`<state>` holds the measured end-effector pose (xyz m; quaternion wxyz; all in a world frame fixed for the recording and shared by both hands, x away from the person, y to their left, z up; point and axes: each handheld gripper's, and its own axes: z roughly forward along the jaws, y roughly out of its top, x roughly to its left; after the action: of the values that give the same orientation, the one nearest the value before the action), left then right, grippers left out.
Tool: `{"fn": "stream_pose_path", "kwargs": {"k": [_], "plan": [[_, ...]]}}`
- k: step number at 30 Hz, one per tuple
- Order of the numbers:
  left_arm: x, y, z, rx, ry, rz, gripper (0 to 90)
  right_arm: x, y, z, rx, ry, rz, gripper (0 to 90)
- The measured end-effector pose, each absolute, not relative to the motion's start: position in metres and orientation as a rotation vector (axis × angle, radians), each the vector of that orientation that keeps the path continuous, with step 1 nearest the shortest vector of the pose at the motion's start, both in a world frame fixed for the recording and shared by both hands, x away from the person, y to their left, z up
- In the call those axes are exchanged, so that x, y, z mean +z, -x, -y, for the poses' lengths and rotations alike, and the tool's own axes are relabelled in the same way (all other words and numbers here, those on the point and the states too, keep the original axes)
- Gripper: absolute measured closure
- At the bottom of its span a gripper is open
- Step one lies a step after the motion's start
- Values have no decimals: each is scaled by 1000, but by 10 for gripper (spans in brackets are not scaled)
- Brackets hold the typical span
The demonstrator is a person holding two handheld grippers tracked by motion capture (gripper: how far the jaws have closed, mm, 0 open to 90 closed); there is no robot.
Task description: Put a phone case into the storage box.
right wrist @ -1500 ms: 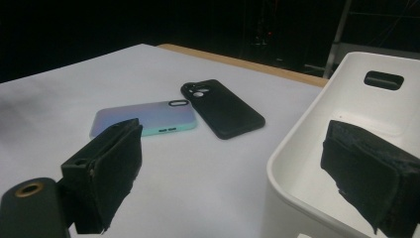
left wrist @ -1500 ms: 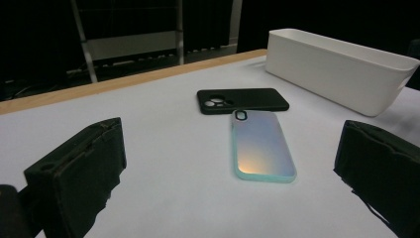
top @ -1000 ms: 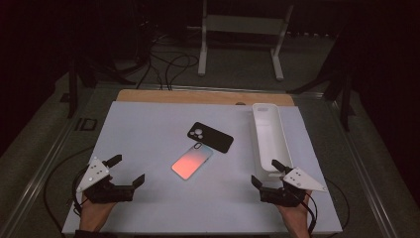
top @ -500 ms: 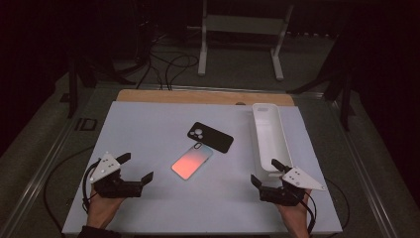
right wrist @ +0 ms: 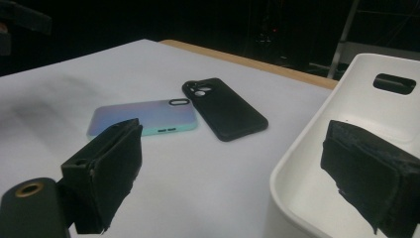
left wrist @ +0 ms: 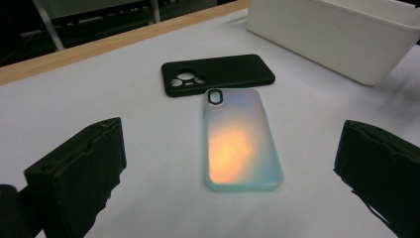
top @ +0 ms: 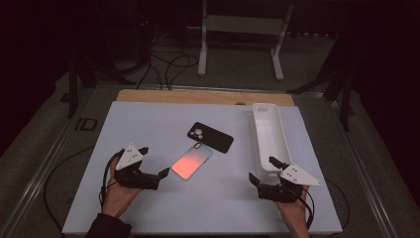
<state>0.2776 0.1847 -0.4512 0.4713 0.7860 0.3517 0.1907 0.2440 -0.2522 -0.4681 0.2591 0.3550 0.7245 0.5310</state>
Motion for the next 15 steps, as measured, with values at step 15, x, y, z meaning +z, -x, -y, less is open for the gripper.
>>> {"fn": "stream_pose_path", "kwargs": {"k": [15], "plan": [[-457,-299,-163,428,-1966,-864,3,-469,-247,258,1448,-977,-1949,88]]}}
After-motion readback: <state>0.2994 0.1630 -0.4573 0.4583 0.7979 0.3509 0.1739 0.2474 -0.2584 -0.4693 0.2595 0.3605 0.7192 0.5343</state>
